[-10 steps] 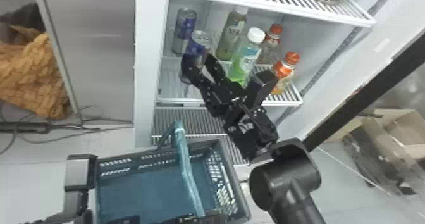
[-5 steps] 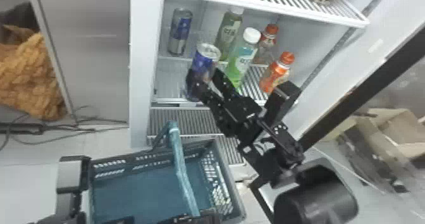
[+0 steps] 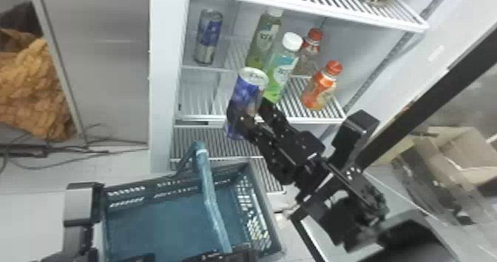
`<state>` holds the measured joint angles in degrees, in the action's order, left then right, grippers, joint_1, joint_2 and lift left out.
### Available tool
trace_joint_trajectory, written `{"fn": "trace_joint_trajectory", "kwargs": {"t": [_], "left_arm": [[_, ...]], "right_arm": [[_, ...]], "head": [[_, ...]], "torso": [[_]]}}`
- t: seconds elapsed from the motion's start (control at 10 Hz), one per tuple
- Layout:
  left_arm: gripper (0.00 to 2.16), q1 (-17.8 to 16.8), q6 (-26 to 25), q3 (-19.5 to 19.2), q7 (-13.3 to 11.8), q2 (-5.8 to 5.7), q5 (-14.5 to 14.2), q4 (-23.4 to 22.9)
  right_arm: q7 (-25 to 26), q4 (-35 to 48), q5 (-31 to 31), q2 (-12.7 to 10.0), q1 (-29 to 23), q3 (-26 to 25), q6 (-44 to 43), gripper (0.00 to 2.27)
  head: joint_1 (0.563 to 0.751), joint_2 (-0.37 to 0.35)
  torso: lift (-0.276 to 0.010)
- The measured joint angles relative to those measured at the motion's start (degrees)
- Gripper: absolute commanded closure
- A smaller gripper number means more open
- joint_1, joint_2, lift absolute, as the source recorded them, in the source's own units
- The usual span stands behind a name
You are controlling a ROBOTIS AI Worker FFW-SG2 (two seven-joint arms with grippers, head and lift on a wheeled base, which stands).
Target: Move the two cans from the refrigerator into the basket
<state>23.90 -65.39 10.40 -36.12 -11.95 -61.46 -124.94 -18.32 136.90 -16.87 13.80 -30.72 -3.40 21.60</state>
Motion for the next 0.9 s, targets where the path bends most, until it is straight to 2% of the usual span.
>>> {"fn": "trace_joint_trajectory", "kwargs": {"t": [0.5,0.7,0.9], "left_arm": [[1.22,0.4,0.1,-0.2,0.0,0.09,0.0,0.0],[1.22,0.3,0.1,-0.3,0.0,0.09,0.2,0.0],[1.22,0.3,0.1,-0.2,0.0,0.08,0.4,0.0]], "right_arm": [[-1.7,9.6,-1.7,-1.2,-10.4,-1.6,13.0,1.06],[-2.0,11.3,-2.2,-1.4,-11.6,-2.3,17.2,1.06],[-1.9,14.7,-3.1,-1.4,-12.3,-2.6,26.7,1.06]], "head": [[0.695,-0.350],[0.695,-0.350],[0.695,-0.350]], "torso": [[-0.276],[-0.276],[-0.276]]}}
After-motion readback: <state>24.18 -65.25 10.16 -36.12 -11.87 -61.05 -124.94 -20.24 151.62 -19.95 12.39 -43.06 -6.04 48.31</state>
